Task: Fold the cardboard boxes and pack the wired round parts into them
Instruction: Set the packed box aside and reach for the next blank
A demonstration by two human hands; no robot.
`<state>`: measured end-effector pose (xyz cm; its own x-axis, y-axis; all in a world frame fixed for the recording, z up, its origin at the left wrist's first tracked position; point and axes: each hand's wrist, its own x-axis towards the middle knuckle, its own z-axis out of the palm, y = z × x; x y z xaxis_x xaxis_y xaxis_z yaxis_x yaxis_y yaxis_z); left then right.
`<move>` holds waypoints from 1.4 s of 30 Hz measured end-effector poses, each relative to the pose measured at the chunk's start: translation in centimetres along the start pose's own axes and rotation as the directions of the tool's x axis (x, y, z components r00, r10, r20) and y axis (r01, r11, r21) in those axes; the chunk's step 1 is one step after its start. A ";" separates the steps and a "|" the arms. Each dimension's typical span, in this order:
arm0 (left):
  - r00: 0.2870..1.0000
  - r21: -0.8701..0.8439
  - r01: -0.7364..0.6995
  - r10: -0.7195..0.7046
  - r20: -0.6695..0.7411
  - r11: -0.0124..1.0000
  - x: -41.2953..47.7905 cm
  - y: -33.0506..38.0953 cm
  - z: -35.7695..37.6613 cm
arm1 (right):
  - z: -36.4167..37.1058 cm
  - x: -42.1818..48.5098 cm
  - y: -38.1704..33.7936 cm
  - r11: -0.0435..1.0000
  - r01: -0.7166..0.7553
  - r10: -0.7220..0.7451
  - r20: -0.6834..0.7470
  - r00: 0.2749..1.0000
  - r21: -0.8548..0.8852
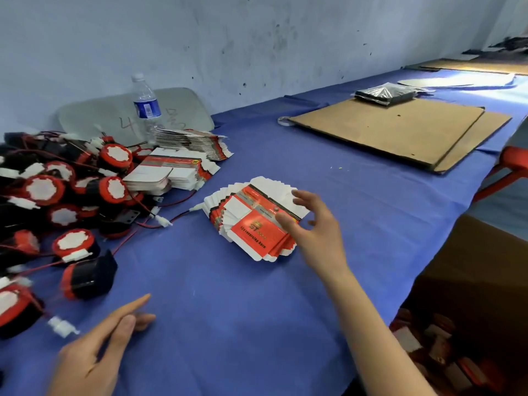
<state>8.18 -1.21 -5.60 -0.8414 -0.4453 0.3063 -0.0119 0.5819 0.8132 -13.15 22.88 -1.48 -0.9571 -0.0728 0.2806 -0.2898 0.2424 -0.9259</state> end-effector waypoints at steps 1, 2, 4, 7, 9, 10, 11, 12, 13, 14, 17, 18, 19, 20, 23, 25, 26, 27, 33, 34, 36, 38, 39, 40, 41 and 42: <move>1.000 0.013 0.011 -0.011 -0.007 1.000 0.3 0.1 0.2 | 0.9 0.7 0.3 0.986 0.009 -0.005 0.025 1.000 -0.164; 1.000 0.026 0.010 -0.010 0.002 1.000 0.5 -0.1 0.3 | 1.4 1.4 0.3 0.966 -0.027 0.029 0.004 1.000 -0.259; 1.000 0.063 0.010 -0.009 -0.019 0.998 0.3 0.0 0.5 | 1.4 3.1 0.5 0.961 -0.166 0.163 -0.032 0.986 -0.222; 0.998 0.052 0.056 -0.055 -0.010 0.997 0.3 0.9 0.6 | 0.8 4.5 1.6 0.931 -0.293 0.300 -0.001 0.954 -0.219; 0.998 0.020 0.069 -0.069 0.004 0.997 0.3 0.9 0.6 | 0.8 4.5 2.0 0.902 -0.275 0.288 -0.011 0.957 -0.334; 0.998 0.012 0.070 -0.070 0.010 0.997 0.4 1.1 0.7 | 0.8 4.5 2.2 0.895 -0.256 0.263 -0.031 0.964 -0.365; 0.997 0.006 0.072 -0.072 0.012 0.997 0.3 1.2 0.7 | 0.9 4.3 2.3 0.898 -0.237 0.236 -0.048 0.970 -0.372; 0.998 0.013 0.069 -0.069 0.003 0.998 0.4 1.3 0.8 | 0.9 4.2 2.3 0.903 -0.224 0.217 -0.060 0.974 -0.367; 0.998 0.023 0.066 -0.066 -0.004 0.998 0.4 1.5 0.8 | 0.9 4.2 2.2 0.905 -0.217 0.206 -0.071 0.976 -0.365; 0.998 0.031 0.062 -0.062 -0.010 0.998 0.4 1.6 0.7 | 0.9 4.1 2.1 0.908 -0.207 0.191 -0.080 0.978 -0.365; 0.999 0.029 0.054 -0.054 -0.005 0.998 0.2 1.7 0.7 | 1.1 3.8 2.0 0.911 -0.195 0.172 -0.095 0.980 -0.362; 0.999 0.033 0.048 -0.048 -0.005 0.998 0.2 1.6 0.7 | 1.2 3.8 2.0 0.911 -0.197 0.172 -0.100 0.980 -0.361; 0.999 0.029 0.054 -0.054 -0.001 0.998 0.2 1.7 0.6 | 1.2 3.7 2.0 0.914 -0.197 0.170 -0.106 0.980 -0.356; 0.999 0.027 0.054 -0.054 0.000 0.998 0.2 1.6 0.7 | 1.2 3.7 2.1 0.917 -0.197 0.169 -0.110 0.979 -0.346; 0.998 0.019 0.062 -0.062 0.010 0.998 0.2 1.6 0.5 | 1.1 3.9 2.2 0.932 -0.234 0.213 -0.106 0.971 -0.276; 0.998 0.019 0.059 -0.060 0.013 0.998 0.2 1.6 0.5 | 0.9 4.0 2.5 0.940 -0.266 0.246 -0.113 0.963 -0.215; 0.998 0.017 0.057 -0.057 0.015 0.998 0.2 1.6 0.5 | 0.8 4.0 2.5 0.942 -0.270 0.249 -0.121 0.961 -0.202; 0.998 0.017 0.056 -0.057 0.019 0.998 0.2 1.7 0.5 | 0.8 4.1 2.6 0.943 -0.267 0.244 -0.131 0.961 -0.199; 0.998 0.013 0.054 -0.055 0.025 0.998 0.2 1.9 0.4 | 1.0 4.0 2.7 0.950 -0.253 0.224 -0.166 0.960 -0.182; 0.998 0.014 0.056 -0.057 0.027 0.998 0.2 1.9 0.4 | 1.1 3.9 2.7 0.953 -0.244 0.214 -0.170 0.962 -0.180; 0.997 0.015 0.065 -0.066 0.028 0.998 0.2 1.9 0.4 | 1.2 3.9 2.5 0.961 -0.210 0.177 -0.180 0.968 -0.181; 0.997 0.013 0.074 -0.075 0.030 0.997 0.2 1.9 0.4 | 1.3 3.9 2.5 0.970 -0.169 0.135 -0.191 0.972 -0.176; 0.996 0.012 0.078 -0.078 0.032 0.997 0.2 1.9 0.4 | 1.4 3.9 2.4 0.974 -0.155 0.122 -0.196 0.973 -0.164; 0.996 0.015 0.079 -0.079 0.032 0.997 0.2 1.9 0.4 | 1.4 4.0 2.4 0.979 -0.150 0.120 -0.199 0.972 -0.139; 0.997 0.021 0.075 -0.076 0.033 0.997 0.2 1.9 0.4 | 1.4 4.0 2.4 0.983 -0.154 0.132 -0.201 0.971 -0.099; 0.997 0.029 0.069 -0.070 0.034 0.997 0.2 1.9 0.4 | 1.3 4.0 2.4 0.984 -0.172 0.160 -0.200 0.967 -0.044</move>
<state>7.79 0.08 -4.17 -0.8562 -0.4616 0.2319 -0.0854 0.5693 0.8177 -17.69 21.89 -2.93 -0.9714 0.1621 0.1736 -0.1206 0.2933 -0.9484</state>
